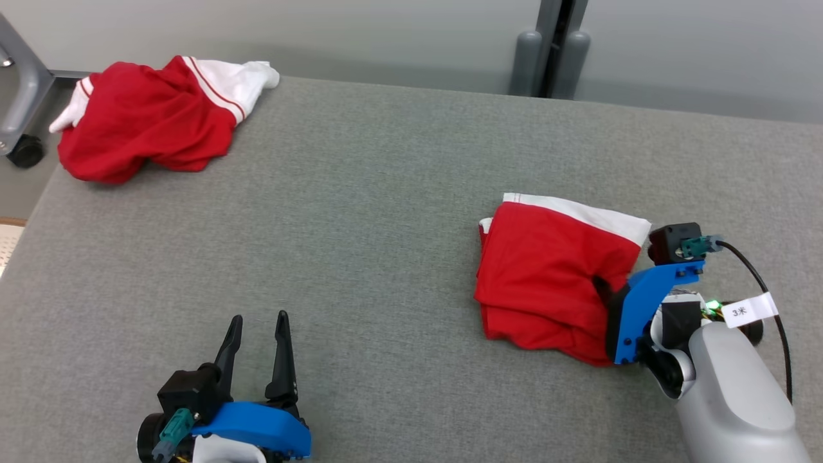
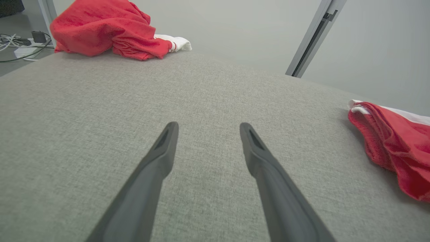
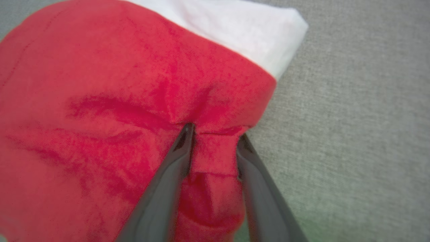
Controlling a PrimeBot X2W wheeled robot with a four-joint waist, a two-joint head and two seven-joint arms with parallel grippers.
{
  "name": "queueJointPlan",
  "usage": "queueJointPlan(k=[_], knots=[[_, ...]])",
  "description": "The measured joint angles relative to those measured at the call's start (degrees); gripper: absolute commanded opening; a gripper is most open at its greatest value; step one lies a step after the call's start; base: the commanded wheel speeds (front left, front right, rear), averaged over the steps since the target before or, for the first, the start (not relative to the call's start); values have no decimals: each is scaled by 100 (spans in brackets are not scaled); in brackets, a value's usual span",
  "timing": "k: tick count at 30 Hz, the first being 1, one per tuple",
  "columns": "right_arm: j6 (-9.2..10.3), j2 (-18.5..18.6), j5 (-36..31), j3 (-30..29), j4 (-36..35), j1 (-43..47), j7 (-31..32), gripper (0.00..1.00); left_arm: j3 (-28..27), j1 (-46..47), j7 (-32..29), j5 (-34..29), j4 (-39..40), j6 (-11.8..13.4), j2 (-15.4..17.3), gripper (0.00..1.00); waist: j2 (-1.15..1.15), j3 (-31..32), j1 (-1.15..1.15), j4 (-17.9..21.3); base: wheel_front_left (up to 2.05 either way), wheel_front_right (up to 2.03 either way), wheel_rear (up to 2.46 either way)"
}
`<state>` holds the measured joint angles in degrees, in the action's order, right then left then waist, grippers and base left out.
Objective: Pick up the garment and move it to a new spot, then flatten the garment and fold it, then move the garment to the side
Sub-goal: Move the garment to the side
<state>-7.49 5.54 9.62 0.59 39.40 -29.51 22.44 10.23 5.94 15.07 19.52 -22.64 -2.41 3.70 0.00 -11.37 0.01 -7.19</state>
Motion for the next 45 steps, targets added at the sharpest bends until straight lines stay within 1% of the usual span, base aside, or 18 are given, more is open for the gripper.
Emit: queueJointPlan(k=[6,12,17,21,26,29,32,33,34,37,38,39,40,41,42,43,44,45], knots=[[-4,143,69,324,-164,-92,-408,0,-7,116,0,-112,137,-64,-8,100,0,-175,0,353,0,0,0],[-1,505,199,487,-480,-138,-675,0,63,231,0,-260,331,-114,38,100,0,-475,-1,1078,0,0,0],[-1,733,276,390,-716,-146,-815,0,202,393,-68,-390,504,-146,149,100,0,-768,0,1817,0,0,0],[-1,755,334,220,-839,-124,-953,0,349,527,-240,-493,695,-167,236,100,0,-956,0,2344,0,0,0],[0,722,349,-5,-883,-90,-1176,0,522,647,-434,-590,909,-201,296,100,0,-1068,0,2709,0,0,0],[-1,711,377,-71,-808,-140,-1198,0,578,691,-499,-601,996,-216,308,100,0,-1136,0,2724,0,0,0],[-1,812,374,-144,-680,-278,-1191,0,632,706,-548,-612,1034,-222,336,100,0,-1173,0,2672,0,0,0],[-1,1016,359,-283,-521,-462,-1158,0,680,712,-593,-655,1068,-224,364,100,0,-1205,0,2568,0,0,0],[-1,1016,359,-283,-521,-462,-1158,0,680,712,-593,-655,1068,-224,364,100,0,-1205,0,2568,0,0,0],[-1,1360,219,-431,-275,-696,-1105,0,705,719,-619,-658,1128,-215,388,100,0,-1240,0,2335,0,0,0],[-1,1593,79,-508,-155,-854,-1073,0,703,716,-642,-658,1171,-197,417,100,0,-1271,0,2160,0,0,0],[-1,1593,79,-508,-155,-854,-1073,0,703,716,-642,-658,1171,-197,417,100,0,-1271,0,2160,0,0,0],[-1,1806,-31,-614,-70,-1043,-1029,0,690,711,-645,-657,1225,-163,455,100,0,-1318,-1,1988,0,0,0],[-1,1909,-96,-661,-20,-1135,-984,0,678,709,-649,-656,1243,-159,470,100,0,-1342,-1,1900,0,0,0],[-1,1909,-96,-661,-20,-1135,-984,0,678,709,-649,-656,1243,-159,470,100,0,-1342,-1,1900,0,0,0],[-1,2111,-221,-720,79,-1265,-955,0,681,703,-649,-649,1277,-142,481,100,0,-1389,0,1736,0,0,0],[-1,2111,-221,-720,79,-1265,-955,0,681,703,-649,-649,1277,-142,481,100,0,-1389,0,1736,0,0,0],[-1,2214,-334,-730,118,-1308,-932,0,684,701,-650,-647,1294,-140,482,100,0,-1411,-1,1653,0,0,0]])
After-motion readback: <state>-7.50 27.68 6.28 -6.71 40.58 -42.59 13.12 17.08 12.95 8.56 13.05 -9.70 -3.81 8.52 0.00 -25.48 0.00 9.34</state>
